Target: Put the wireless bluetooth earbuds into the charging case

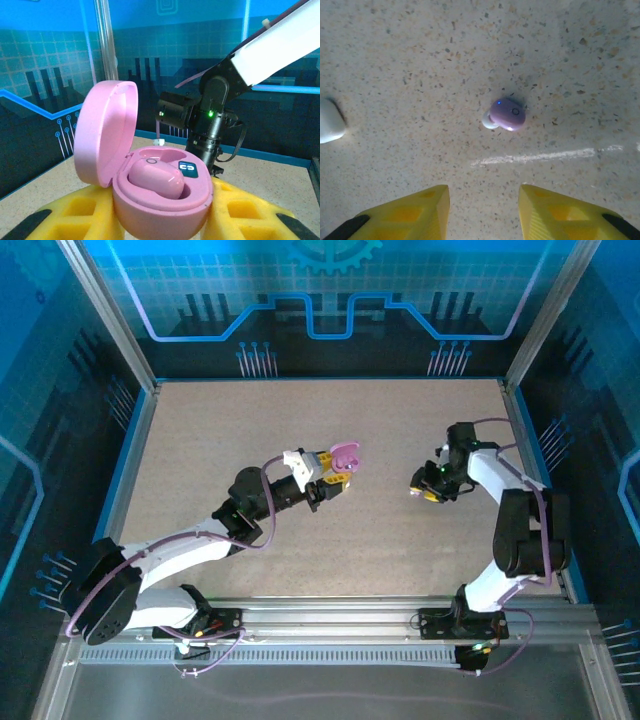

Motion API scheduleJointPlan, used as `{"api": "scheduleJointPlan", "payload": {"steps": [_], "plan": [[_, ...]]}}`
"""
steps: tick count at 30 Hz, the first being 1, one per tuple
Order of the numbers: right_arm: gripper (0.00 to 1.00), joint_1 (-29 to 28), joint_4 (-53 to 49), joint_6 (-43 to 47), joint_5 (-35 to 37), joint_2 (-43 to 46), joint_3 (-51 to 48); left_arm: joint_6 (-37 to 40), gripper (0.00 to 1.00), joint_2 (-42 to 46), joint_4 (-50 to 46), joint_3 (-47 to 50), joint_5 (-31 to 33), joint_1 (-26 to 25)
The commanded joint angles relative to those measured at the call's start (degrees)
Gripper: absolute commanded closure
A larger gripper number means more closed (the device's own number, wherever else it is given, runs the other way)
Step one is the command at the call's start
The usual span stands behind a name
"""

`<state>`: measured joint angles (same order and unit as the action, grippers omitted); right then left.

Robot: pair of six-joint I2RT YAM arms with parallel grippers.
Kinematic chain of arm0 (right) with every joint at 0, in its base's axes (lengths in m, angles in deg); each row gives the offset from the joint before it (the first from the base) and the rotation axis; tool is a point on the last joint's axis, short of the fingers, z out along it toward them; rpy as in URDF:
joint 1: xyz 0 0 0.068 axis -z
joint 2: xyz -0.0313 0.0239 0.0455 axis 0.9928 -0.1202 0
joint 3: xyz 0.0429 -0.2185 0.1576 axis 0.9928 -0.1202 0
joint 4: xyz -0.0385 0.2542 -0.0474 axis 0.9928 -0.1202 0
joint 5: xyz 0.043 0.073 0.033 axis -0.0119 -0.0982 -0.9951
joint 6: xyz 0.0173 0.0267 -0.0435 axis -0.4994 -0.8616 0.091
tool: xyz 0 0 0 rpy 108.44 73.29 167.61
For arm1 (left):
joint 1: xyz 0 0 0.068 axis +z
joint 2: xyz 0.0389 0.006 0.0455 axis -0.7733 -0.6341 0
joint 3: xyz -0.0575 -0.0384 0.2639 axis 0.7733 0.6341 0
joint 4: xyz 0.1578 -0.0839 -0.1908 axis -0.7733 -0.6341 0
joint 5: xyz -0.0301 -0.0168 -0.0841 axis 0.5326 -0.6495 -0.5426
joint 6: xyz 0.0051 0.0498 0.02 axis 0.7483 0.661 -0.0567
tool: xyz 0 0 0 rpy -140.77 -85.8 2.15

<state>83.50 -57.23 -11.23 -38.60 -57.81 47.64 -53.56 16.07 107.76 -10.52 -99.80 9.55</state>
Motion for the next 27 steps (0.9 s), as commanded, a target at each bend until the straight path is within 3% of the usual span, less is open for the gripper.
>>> {"api": "scheduleJointPlan", "payload": {"steps": [1,22,27], "plan": [[0.56,0.2,1.4,-1.7,-1.2,-2.3,1.8,0.8,0.67,1.4,0.1,0.5,1.1,0.0],[0.55,-0.6,2.7,-3.4,-0.2,-9.8,5.2,0.1,0.67,0.1,-0.5,-0.6,1.1,0.0],[0.57,-0.9,3.0,-2.9,0.1,-10.9,6.1,-1.9,0.67,-1.7,-1.2,-1.8,-1.4,0.1]]}}
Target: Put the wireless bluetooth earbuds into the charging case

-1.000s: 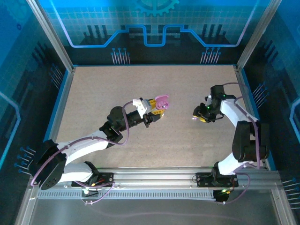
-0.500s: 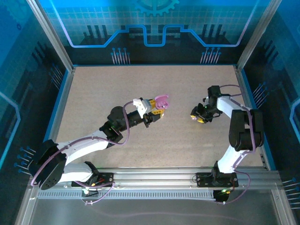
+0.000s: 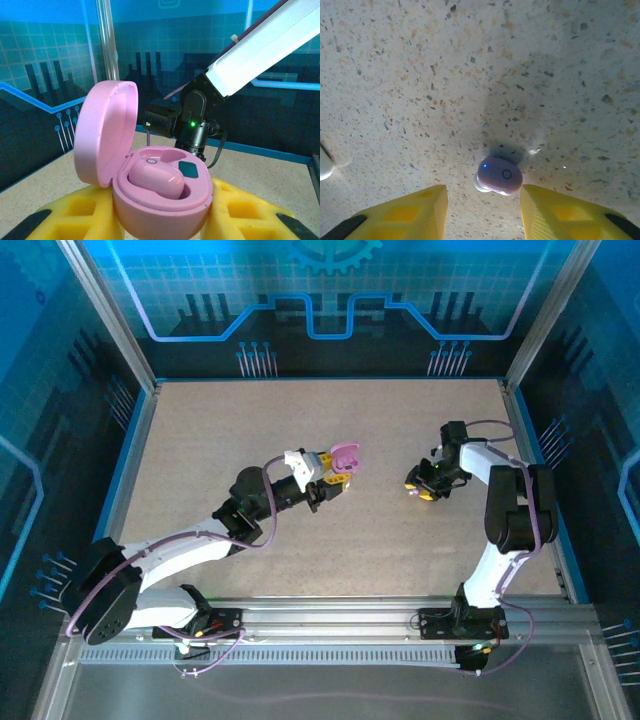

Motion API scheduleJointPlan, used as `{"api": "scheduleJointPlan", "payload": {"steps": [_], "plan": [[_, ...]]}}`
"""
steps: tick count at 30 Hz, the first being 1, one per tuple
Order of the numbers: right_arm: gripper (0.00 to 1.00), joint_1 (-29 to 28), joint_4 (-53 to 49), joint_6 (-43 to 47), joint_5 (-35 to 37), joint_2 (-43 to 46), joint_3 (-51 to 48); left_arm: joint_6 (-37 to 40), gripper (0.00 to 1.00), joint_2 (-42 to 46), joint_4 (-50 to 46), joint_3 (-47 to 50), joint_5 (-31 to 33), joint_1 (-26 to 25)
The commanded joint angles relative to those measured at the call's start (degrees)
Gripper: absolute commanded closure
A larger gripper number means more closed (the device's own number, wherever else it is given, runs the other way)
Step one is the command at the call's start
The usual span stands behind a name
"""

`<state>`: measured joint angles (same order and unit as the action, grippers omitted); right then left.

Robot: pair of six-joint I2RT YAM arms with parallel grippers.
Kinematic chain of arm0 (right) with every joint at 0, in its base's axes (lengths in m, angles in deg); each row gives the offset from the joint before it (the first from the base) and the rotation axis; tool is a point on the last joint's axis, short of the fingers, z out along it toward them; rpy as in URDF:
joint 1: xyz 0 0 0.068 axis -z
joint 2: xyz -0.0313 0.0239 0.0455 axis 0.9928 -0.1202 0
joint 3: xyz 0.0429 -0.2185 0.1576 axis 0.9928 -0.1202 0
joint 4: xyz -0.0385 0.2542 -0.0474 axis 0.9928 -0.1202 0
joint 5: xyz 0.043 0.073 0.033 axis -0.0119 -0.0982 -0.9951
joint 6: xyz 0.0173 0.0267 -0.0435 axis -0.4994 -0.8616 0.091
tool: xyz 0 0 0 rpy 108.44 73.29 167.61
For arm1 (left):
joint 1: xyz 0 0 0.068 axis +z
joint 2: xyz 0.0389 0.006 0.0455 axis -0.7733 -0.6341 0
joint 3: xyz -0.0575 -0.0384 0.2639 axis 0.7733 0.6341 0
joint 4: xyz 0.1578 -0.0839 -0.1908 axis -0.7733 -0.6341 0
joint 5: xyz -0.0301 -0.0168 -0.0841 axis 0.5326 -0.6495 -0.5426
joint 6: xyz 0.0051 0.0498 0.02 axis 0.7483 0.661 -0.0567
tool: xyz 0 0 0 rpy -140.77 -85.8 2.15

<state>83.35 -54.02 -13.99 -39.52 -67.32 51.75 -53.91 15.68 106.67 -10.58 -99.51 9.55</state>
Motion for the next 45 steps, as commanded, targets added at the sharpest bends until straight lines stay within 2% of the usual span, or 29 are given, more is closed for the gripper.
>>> {"api": "scheduleJointPlan", "payload": {"steps": [1,13,23,45], "plan": [[0.58,-0.8,-0.2,0.1,0.9,-1.7,2.3,-1.9,0.67,-1.8,0.0,-2.0,-2.1,0.1],[0.61,-3.5,-3.3,3.0,3.6,-6.0,7.4,-2.0,0.67,-2.1,-0.3,-2.2,-2.3,0.1],[0.64,-6.5,-9.5,8.3,11.8,-7.8,12.2,-2.1,0.67,-2.1,-0.3,-2.4,-2.5,0.1],[0.69,-9.5,-17.1,15.2,15.1,-12.3,16.6,-2.4,0.67,-2.1,-0.5,-2.4,-2.3,0.3]]}}
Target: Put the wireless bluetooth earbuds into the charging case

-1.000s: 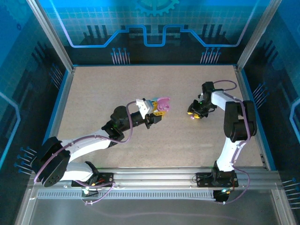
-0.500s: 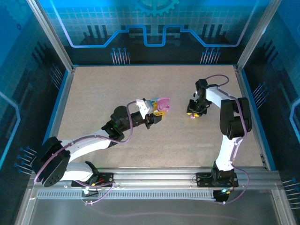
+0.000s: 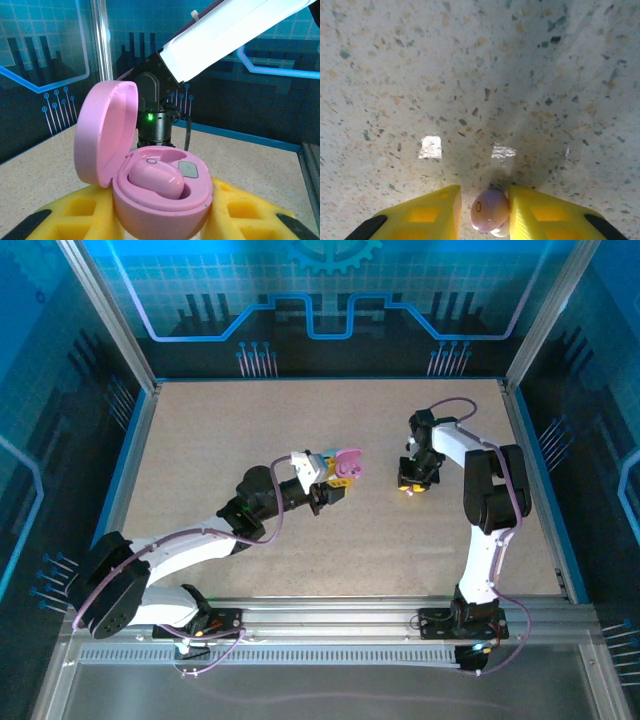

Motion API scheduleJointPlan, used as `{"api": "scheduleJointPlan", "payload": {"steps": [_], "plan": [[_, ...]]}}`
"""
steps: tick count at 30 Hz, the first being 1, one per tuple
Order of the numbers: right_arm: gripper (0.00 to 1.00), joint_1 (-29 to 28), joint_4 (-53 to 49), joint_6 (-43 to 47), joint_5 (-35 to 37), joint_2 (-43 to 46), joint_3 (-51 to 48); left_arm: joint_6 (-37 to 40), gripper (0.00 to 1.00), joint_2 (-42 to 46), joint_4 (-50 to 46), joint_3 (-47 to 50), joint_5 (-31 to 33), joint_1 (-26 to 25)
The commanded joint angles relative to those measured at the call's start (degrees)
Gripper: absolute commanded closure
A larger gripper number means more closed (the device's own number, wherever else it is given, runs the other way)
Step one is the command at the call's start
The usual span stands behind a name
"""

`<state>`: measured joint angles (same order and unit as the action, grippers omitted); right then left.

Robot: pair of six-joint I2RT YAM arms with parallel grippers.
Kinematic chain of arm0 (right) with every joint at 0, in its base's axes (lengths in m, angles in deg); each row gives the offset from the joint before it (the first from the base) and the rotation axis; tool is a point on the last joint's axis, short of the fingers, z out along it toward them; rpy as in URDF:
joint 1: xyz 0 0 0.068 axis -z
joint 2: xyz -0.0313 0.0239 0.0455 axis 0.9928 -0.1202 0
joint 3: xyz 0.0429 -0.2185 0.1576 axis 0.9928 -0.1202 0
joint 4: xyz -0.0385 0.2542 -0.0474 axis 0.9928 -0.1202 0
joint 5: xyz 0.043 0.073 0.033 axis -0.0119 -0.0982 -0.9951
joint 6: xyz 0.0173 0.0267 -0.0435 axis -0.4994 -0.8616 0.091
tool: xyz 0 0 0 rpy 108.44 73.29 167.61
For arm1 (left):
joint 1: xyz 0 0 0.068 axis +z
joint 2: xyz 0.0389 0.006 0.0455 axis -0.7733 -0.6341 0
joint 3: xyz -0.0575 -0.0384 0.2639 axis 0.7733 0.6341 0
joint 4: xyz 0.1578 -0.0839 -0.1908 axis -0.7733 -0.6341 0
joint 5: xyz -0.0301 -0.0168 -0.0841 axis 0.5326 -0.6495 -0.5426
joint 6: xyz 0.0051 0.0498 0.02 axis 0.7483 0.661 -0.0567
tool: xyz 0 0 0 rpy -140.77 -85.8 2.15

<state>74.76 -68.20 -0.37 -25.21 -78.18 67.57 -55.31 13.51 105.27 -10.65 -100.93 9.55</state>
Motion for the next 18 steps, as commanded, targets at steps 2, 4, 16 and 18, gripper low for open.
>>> {"api": "scheduleJointPlan", "payload": {"steps": [2,4,16,18], "plan": [[0.7,-0.8,-2.6,1.6,1.0,-1.8,0.7,-1.0,0.67,0.1,0.9,-2.3,-0.9,0.2],[0.71,-0.9,-2.4,1.5,1.1,-2.2,0.8,-1.0,0.67,0.1,1.0,-2.3,-1.0,0.3],[0.71,1.1,0.6,-2.7,-3.5,-1.3,0.2,-1.2,0.67,0.2,0.7,-2.2,-0.9,0.3],[0.72,1.1,0.6,-2.9,-3.9,-1.4,0.3,-1.3,0.67,0.2,0.8,-2.2,-0.8,0.3]]}}
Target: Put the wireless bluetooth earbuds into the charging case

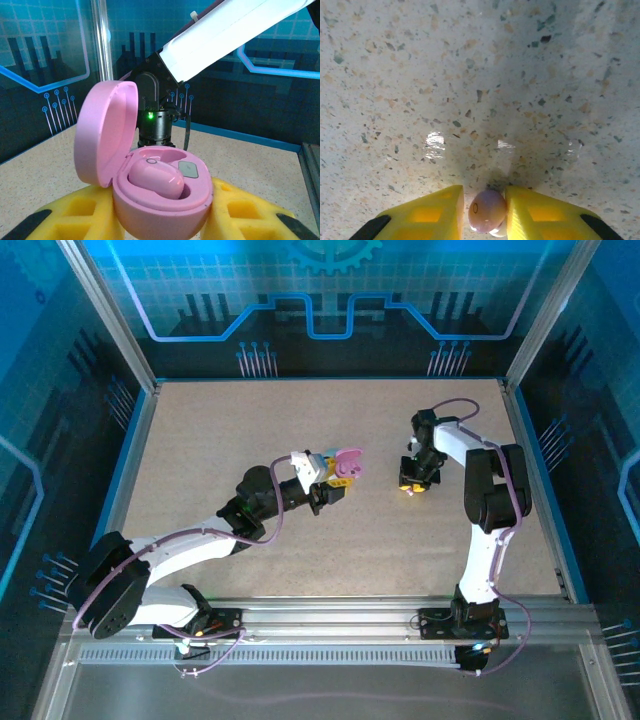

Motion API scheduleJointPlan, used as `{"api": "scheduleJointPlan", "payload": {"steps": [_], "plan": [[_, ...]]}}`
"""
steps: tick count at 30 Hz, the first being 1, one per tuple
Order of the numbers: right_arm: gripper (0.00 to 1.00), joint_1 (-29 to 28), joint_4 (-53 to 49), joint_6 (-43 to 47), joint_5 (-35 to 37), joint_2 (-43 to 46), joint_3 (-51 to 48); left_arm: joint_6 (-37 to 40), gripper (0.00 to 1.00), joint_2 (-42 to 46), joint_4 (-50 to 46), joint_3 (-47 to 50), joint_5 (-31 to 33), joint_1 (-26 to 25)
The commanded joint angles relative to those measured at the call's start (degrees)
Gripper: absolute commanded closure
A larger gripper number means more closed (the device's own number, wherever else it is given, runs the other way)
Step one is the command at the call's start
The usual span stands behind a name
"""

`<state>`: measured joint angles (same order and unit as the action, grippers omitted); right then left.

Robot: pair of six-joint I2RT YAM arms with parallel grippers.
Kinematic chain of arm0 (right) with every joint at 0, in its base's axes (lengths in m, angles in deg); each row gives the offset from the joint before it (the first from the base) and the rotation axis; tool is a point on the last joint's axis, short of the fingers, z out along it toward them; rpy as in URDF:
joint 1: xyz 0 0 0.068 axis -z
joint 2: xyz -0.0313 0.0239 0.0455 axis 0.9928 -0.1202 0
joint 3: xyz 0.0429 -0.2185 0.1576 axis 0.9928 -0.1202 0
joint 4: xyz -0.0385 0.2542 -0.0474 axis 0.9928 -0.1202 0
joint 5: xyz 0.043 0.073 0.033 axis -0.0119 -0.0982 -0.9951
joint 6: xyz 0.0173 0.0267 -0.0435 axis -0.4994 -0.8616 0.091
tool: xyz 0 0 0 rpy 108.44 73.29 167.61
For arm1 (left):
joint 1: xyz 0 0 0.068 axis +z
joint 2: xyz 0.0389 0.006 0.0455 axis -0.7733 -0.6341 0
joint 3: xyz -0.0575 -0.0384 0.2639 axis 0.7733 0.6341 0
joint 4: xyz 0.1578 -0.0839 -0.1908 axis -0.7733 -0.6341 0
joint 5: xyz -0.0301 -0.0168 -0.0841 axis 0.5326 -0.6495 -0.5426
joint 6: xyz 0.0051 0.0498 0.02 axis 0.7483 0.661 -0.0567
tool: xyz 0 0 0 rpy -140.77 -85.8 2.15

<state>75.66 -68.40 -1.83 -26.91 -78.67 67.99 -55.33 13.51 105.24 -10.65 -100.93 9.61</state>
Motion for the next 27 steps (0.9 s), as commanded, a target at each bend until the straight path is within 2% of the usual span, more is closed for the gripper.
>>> {"api": "scheduleJointPlan", "payload": {"steps": [1,8,18,23,27], "plan": [[0.73,0.2,0.8,-1.5,-2.1,-1.1,-0.1,-1.2,0.67,0.2,0.8,-2.2,-0.8,0.3],[0.72,0.5,1.2,-2.3,-1.7,-1.4,-0.2,-1.2,0.67,0.1,1.0,-2.2,-0.8,0.2],[0.79,0.5,2.1,-1.9,-3.7,0.4,-1.1,-1.1,0.67,0.1,0.9,-2.0,-0.7,0.3],[0.8,0.5,2.4,-0.8,-10.2,6.7,-3.1,-1.0,0.67,0.1,0.4,-1.9,-0.4,0.6],[0.8,0.4,4.0,-1.4,-19.1,16.1,-6.1,-1.0,0.67,0.8,0.4,-0.6,0.0,2.0]]}}
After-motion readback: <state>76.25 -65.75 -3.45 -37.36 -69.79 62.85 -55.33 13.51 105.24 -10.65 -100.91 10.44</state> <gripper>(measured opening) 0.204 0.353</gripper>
